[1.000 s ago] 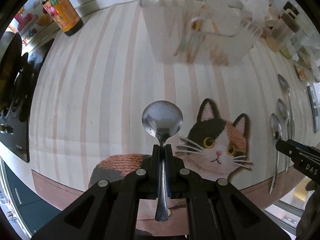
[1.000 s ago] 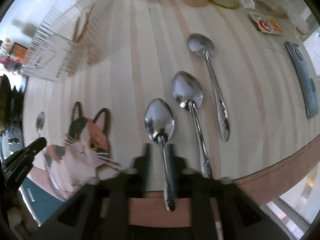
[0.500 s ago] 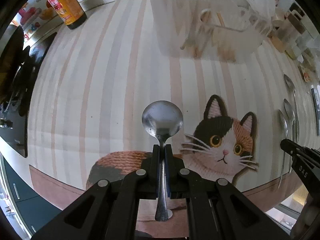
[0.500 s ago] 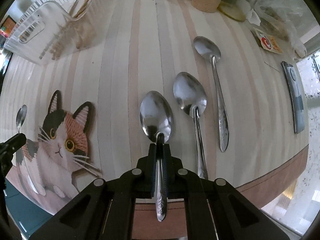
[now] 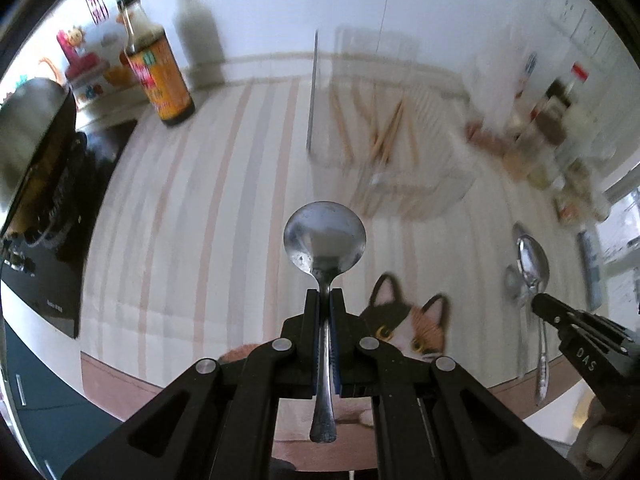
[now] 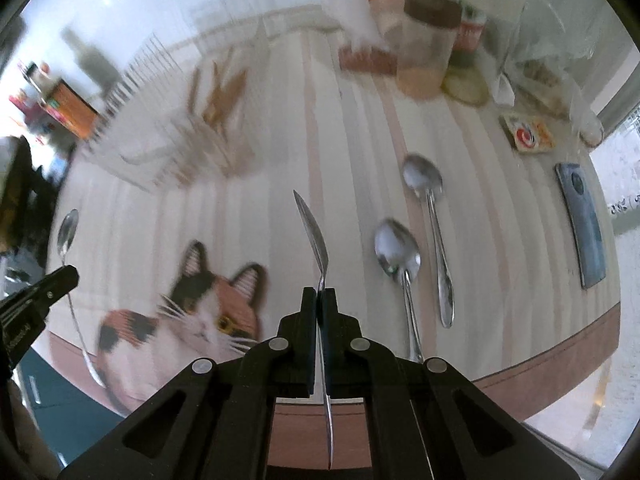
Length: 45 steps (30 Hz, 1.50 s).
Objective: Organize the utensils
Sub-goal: 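Carry both spoons to the clear rack and open both tools inside it, then grasp a steel knife with the left tool while the right tool grasps another knife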
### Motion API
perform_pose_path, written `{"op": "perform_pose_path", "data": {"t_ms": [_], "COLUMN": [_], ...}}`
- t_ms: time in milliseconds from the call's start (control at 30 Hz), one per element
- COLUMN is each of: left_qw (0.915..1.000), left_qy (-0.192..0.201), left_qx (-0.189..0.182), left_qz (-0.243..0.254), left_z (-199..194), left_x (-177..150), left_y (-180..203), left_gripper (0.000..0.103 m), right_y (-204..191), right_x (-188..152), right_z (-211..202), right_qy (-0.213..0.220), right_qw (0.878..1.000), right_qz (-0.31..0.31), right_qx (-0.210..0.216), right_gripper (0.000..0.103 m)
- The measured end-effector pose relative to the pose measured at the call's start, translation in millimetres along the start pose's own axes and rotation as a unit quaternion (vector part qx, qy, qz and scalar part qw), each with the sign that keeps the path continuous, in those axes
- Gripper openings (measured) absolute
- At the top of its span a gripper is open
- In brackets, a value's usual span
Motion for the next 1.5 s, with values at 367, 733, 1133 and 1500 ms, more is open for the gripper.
{"op": "perform_pose_path", "data": {"t_ms": [367, 733, 1133, 1500], "left_qw": [0.9967, 0.9980, 0.9957, 0.9956], "left_qy": [0.052, -0.004, -0.064, 0.045], "left_qx": [-0.059, -0.055, -0.043, 0.081], "left_qz": [-0.022, -0.032, -0.051, -0.013], "left_z": [-43.1, 31.9, 92.2, 39.0], "left_x": [83.8, 175.6, 186.9, 157.1], "left_y": [22.4, 27.0, 6.0, -17.8], "left_gripper": [0.002, 0.002, 0.006, 0.085], "right_y": [-36.9, -88.4, -103.9, -46.1], "right_x": [88.1, 188.4, 224.2, 210.5], "right_z": [-46.3, 10.5, 90.7, 46.3], "right_qy": [0.074, 0.054, -0.002, 0.043], "right_qw": [0.994, 0.992, 0.995, 0.997], "right_qz": [0.021, 0.009, 0.004, 0.022], "right_qx": [0.073, 0.110, 0.097, 0.066], "right_gripper": [0.002, 0.002, 0.004, 0.041]}}
Point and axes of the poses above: each gripper's, at about its wrist camera, not at the fingertips, and z roughly the way its jaws point, y to its right, x to its top, the point moved 6 cm from there along z, roughly the way its jaws point, and after that the axes turned 8 degrees about y, right-handed, at the moved point
